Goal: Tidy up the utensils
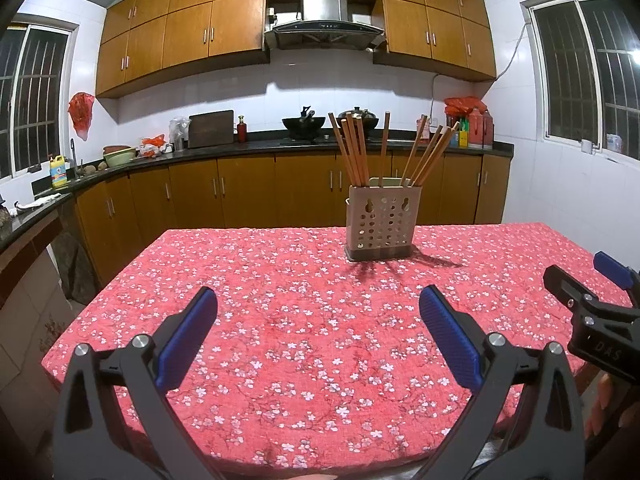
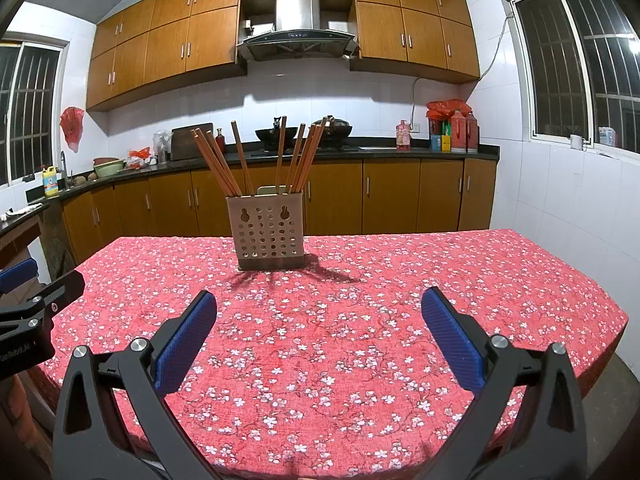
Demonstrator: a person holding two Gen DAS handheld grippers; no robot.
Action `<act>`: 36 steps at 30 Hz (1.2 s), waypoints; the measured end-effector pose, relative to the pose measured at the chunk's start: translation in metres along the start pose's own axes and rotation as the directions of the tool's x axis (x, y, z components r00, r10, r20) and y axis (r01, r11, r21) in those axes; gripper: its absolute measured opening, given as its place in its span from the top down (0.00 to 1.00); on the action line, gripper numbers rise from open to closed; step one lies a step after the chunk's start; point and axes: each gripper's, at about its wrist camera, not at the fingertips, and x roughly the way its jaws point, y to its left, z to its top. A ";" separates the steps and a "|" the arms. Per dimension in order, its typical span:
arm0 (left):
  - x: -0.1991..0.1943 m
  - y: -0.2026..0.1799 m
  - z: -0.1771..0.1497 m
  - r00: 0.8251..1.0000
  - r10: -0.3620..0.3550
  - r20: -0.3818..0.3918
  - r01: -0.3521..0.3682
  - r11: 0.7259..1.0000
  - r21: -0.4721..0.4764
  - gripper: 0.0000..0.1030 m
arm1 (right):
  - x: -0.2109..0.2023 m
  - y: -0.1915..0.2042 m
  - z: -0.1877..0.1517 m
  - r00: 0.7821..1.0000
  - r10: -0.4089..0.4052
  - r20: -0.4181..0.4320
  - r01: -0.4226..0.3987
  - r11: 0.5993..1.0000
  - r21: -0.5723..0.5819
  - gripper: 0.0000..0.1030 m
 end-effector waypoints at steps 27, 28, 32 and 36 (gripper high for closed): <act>0.000 -0.001 0.000 1.000 -0.001 -0.005 0.001 1.000 0.001 0.04 | 0.000 -0.001 -0.001 1.000 0.002 -0.005 -0.002 1.000 0.004 0.02; 0.000 -0.001 0.000 1.000 -0.002 -0.005 0.002 1.000 0.001 0.04 | 0.000 -0.001 -0.002 1.000 0.002 -0.005 -0.002 1.000 0.005 0.02; 0.000 -0.001 0.000 1.000 -0.002 -0.005 0.002 1.000 0.001 0.04 | 0.000 -0.001 -0.003 1.000 0.002 -0.006 -0.002 1.000 0.006 0.02; 0.000 -0.001 0.000 1.000 -0.001 -0.005 0.001 1.000 0.001 0.04 | 0.000 -0.001 -0.004 1.000 0.003 -0.007 -0.003 1.000 0.007 0.02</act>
